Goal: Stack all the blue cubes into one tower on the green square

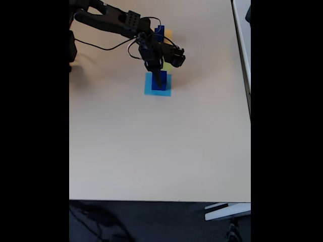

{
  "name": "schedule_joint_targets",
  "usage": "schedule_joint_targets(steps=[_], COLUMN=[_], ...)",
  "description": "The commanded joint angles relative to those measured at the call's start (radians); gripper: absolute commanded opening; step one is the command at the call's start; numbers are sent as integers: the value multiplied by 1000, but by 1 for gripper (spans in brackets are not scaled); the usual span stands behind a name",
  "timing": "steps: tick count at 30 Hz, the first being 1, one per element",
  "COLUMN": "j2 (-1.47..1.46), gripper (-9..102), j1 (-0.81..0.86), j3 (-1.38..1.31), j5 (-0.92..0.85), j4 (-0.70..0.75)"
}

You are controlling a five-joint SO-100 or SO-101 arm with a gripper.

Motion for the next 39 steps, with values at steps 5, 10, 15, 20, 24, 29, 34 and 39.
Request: schedule_joint_targets(steps=[5, 10, 15, 20, 24, 29, 34, 39], j2=[12, 18, 49, 91, 106, 84, 57, 43], gripper=[24, 14, 10, 8, 6, 4, 5, 5], j1=[18, 18, 17, 11, 6, -6, -54, -124], j3=[-2, -2, 23, -55, -236, -437, -485, -466], j5=[-17, -23, -17, -44, -37, -18, 60, 156], j4=[-21, -21, -32, 48, 233, 394, 430, 408])
